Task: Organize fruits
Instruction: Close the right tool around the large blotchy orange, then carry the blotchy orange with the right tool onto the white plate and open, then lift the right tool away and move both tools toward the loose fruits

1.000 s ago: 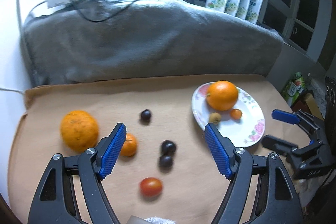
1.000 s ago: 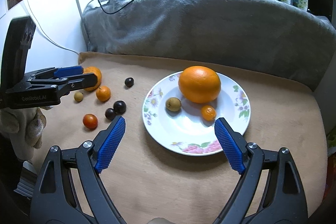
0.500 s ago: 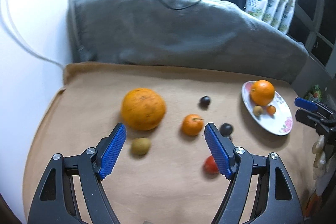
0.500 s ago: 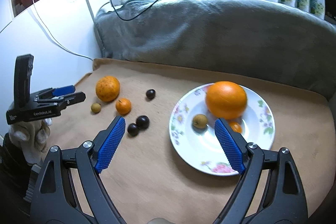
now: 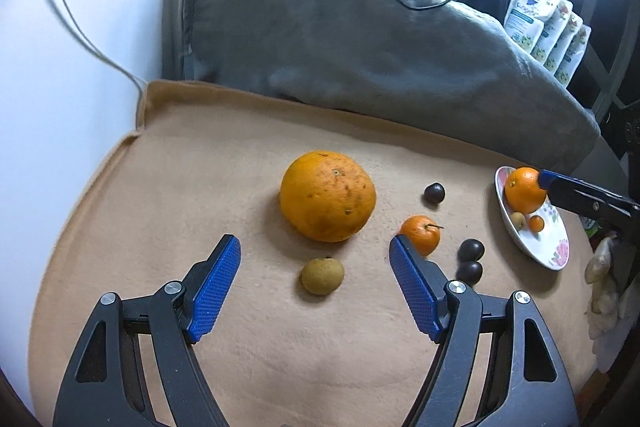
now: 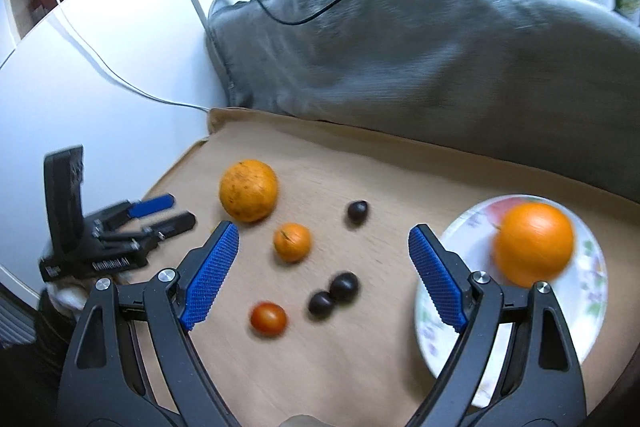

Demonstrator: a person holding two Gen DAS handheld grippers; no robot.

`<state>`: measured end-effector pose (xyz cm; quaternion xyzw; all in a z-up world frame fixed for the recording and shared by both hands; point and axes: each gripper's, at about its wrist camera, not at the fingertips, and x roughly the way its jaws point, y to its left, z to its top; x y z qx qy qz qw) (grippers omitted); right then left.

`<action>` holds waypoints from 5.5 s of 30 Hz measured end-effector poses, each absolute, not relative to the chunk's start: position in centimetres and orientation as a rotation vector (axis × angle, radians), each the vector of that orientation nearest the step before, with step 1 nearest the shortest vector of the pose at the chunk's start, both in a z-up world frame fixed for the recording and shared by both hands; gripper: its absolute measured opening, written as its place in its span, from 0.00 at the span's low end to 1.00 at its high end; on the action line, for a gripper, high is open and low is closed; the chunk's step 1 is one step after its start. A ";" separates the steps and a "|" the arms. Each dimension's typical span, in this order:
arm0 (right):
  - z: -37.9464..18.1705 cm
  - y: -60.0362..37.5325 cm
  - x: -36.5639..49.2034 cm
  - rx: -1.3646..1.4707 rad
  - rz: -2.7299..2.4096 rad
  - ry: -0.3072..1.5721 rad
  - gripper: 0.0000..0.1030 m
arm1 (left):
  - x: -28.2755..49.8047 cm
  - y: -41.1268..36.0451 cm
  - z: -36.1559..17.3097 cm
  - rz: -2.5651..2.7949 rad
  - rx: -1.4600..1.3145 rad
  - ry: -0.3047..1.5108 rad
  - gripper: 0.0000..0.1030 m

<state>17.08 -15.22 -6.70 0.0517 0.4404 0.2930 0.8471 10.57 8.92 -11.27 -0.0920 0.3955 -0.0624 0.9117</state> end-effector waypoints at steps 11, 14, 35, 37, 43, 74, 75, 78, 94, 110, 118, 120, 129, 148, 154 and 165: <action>-9.4 -9.2 21.1 0.185 0.724 1.050 0.87 | 12.9 9.2 -12.9 -0.207 -0.269 0.853 0.74; -10.2 -8.2 22.0 0.211 0.740 1.082 0.87 | 13.5 9.2 -13.3 -0.228 -0.290 0.865 0.71; -15.1 -4.5 25.2 0.330 0.784 1.242 0.69 | 15.3 9.9 -14.5 -0.260 -0.354 0.913 0.55; -15.3 -4.3 25.3 0.333 0.786 1.247 0.67 | 15.4 9.9 -14.5 -0.261 -0.355 0.916 0.54; -15.6 -4.2 25.6 0.347 0.785 1.255 0.59 | 15.6 9.9 -14.6 -0.256 -0.347 0.914 0.54; -10.5 -9.1 20.8 0.336 0.770 1.117 0.58 | 11.8 3.8 -9.4 -0.292 -0.261 0.837 0.54; -10.2 -9.6 20.5 0.339 0.766 1.110 0.58 | 11.7 3.7 -9.3 -0.296 -0.259 0.835 0.54; -9.3 -10.8 19.9 0.340 0.755 1.094 0.58 | 11.2 2.8 -8.4 -0.312 -0.248 0.826 0.54; -6.9 -19.7 15.3 0.370 0.649 1.032 0.58 | 9.5 -4.4 -7.4 -0.442 -0.205 0.813 0.54; -7.8 -27.2 13.0 0.422 0.524 1.027 0.58 | 9.7 -11.5 -8.3 -0.582 -0.162 0.859 0.54; -9.3 -30.4 12.5 0.467 0.477 1.040 0.58 | 9.8 -14.1 -9.4 -0.621 -0.138 0.897 0.54; -9.6 -30.9 12.5 0.473 0.471 1.042 0.58 | 9.9 -14.5 -9.7 -0.628 -0.133 0.904 0.54; -10.6 -32.4 12.4 0.508 0.450 1.052 0.58 | 10.5 -16.0 -10.5 -0.641 -0.116 0.929 0.54; -8.4 -33.5 11.8 0.479 0.384 0.942 0.58 | 9.7 -15.4 -9.6 -0.638 -0.102 0.881 0.53; -8.0 -34.0 11.1 0.485 0.382 0.907 0.70 | 9.1 -14.8 -9.7 -0.628 -0.096 0.878 0.53; -7.2 -32.7 9.7 0.441 0.411 0.853 0.78 | 7.8 -12.7 -8.9 -0.594 -0.065 0.817 0.54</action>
